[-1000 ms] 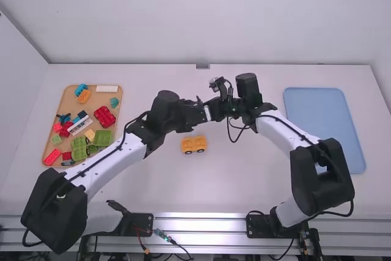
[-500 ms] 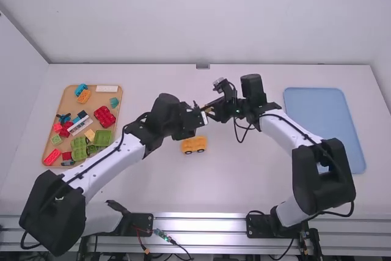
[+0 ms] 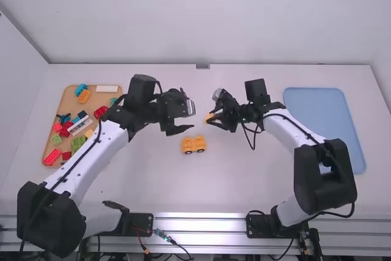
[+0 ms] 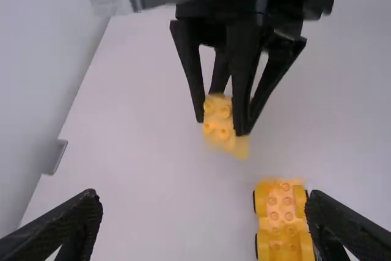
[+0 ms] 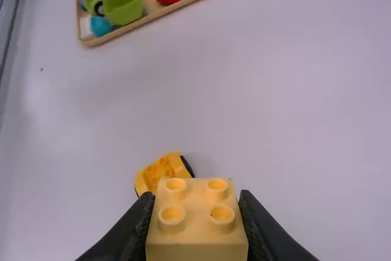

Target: Assemble lego blocks to make yellow taxi

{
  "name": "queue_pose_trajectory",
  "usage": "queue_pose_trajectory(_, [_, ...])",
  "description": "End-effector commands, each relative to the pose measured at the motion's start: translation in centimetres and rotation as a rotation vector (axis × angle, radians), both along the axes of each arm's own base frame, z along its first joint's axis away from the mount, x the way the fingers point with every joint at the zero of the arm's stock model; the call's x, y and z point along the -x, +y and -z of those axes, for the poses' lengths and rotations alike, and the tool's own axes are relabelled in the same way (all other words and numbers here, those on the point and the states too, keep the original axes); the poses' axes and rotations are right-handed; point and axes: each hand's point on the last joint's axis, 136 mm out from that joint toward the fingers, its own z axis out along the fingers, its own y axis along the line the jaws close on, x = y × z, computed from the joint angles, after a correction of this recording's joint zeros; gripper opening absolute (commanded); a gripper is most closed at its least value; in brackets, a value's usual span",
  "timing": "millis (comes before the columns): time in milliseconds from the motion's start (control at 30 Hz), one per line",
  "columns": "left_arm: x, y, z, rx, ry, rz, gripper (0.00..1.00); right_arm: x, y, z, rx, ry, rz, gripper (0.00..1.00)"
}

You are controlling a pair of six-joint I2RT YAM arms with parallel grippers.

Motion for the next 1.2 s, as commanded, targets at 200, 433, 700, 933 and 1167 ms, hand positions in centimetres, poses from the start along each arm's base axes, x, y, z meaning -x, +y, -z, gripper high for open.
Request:
queue_pose_trajectory(200, [0.4, -2.4, 1.8, 0.067, 0.189, 0.187, 0.92, 2.2, 0.4, -3.9, -0.056, -0.273, -0.209, 0.12])
queue_pose_trajectory(433, [0.9, -3.2, 2.7, 0.09, 0.248, 0.276, 0.89, 2.6, 0.5, -4.2, -0.056, -0.306, -0.234, 0.07])
queue_pose_trajectory(700, [1.1, -4.4, 3.6, 0.045, 0.249, 0.279, 0.79, 2.9, 0.6, -4.6, -0.081, -0.302, -0.245, 0.07])
queue_pose_trajectory(933, [0.6, -4.8, 3.7, 0.035, 0.257, 0.242, 0.67, 3.0, 0.6, -4.5, -0.081, -0.294, -0.246, 0.06])
queue_pose_trajectory(1167, [0.4, -4.5, 4.0, 0.021, 0.257, 0.227, 0.57, 3.3, 0.7, -4.7, -0.099, -0.284, -0.254, 0.06])
